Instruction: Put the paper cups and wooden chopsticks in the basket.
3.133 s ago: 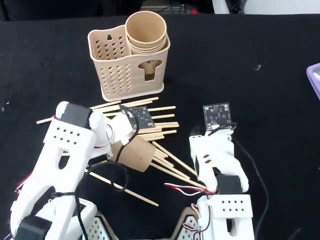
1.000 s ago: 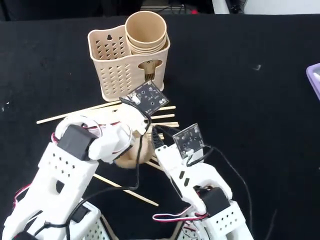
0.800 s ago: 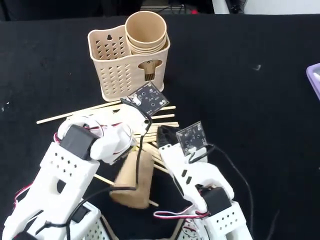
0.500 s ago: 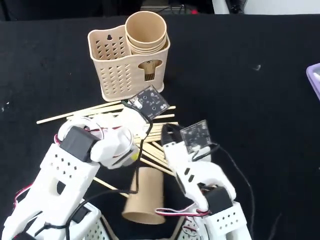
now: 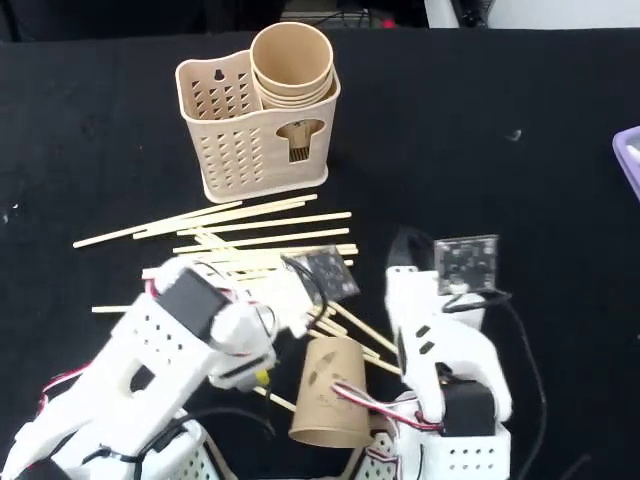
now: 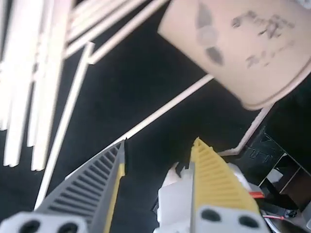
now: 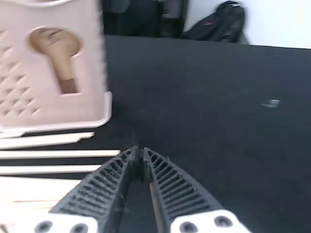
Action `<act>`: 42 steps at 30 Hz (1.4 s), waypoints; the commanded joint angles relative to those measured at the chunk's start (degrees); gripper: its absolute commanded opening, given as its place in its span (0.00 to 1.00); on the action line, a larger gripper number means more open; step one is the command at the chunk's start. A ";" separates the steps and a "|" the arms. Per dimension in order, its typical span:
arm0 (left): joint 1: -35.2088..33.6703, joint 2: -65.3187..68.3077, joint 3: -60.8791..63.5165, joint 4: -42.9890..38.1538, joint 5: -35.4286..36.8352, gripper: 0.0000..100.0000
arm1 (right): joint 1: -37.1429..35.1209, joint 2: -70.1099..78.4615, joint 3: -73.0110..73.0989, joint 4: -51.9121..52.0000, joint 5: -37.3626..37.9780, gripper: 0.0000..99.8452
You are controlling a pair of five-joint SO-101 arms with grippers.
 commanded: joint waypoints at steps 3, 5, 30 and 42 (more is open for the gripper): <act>1.71 -1.23 8.48 -9.76 2.29 0.22 | 5.10 -5.41 -13.14 5.89 8.44 0.01; 2.42 -1.23 10.51 -10.99 2.37 0.22 | 6.07 -5.32 -17.36 8.70 12.48 0.01; 28.18 -1.23 2.24 -12.04 14.77 0.27 | 28.57 -5.41 -14.64 11.78 18.81 0.01; 21.05 -1.32 13.32 -26.02 14.15 0.27 | 28.13 -5.41 -14.37 11.96 18.73 0.01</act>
